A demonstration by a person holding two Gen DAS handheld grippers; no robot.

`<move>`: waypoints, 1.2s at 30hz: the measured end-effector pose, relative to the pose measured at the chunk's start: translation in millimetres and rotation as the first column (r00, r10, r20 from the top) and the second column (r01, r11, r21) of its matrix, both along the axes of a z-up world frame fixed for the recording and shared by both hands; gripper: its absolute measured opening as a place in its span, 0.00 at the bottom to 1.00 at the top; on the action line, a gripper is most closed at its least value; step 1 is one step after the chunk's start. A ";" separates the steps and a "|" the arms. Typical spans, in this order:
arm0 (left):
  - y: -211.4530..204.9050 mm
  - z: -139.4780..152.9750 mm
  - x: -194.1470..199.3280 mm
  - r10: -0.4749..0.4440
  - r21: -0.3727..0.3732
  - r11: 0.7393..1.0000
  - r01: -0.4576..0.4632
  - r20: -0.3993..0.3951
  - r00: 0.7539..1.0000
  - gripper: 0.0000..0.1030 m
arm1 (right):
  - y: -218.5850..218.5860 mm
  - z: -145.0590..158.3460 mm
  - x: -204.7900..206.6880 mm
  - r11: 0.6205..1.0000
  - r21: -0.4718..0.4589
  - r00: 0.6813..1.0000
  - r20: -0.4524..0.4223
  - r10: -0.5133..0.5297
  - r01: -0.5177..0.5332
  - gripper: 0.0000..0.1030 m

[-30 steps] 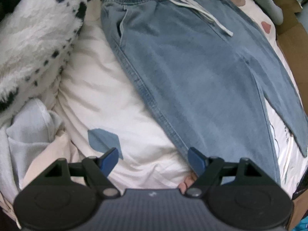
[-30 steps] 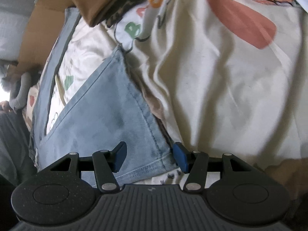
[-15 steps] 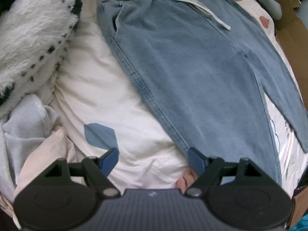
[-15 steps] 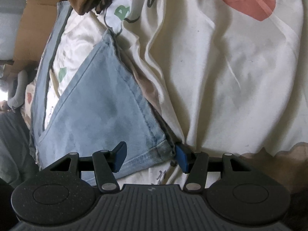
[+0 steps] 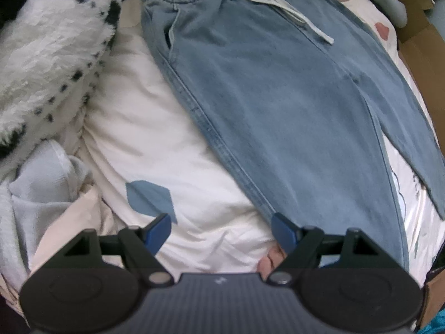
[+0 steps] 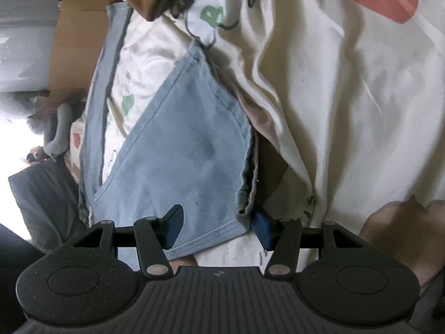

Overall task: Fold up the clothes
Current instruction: 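Move the right gripper to the folded denim edge and close on it, then close the left gripper on the denim pants leg while the right gripper holds the edge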

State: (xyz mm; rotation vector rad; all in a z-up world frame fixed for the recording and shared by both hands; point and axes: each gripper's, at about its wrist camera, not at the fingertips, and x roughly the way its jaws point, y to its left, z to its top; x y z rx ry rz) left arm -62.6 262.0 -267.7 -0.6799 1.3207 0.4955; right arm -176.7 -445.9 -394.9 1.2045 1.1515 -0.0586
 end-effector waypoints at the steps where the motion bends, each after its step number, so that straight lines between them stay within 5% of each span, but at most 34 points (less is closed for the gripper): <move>1: 1.2 0.8 -0.2 -0.002 0.002 1.000 0.002 -0.002 1.000 0.79 | 1.1 -3.4 1.3 1.000 -0.004 1.000 -0.005 -0.005 0.005 0.59; 8: 3.3 5.9 3.7 -0.015 0.002 1.000 0.015 0.010 1.000 0.79 | 7.6 -17.7 10.6 0.999 -0.038 1.000 -0.020 0.001 -0.002 0.44; 13: 0.3 -0.2 9.1 -0.022 -0.018 1.000 0.023 0.034 0.999 0.79 | 9.0 -16.0 10.1 0.997 -0.078 1.000 -0.018 0.010 -0.011 0.10; 21: 7.1 -7.1 14.9 -0.026 -0.050 0.998 0.031 0.112 0.993 0.76 | 6.8 14.7 3.3 0.988 -0.149 0.999 0.019 0.038 -0.035 0.08; 36: 50.2 -56.2 -0.6 0.242 -0.163 0.965 -0.206 0.247 0.938 0.48 | 8.7 85.4 24.5 0.974 -0.217 0.997 0.024 0.070 -0.063 0.08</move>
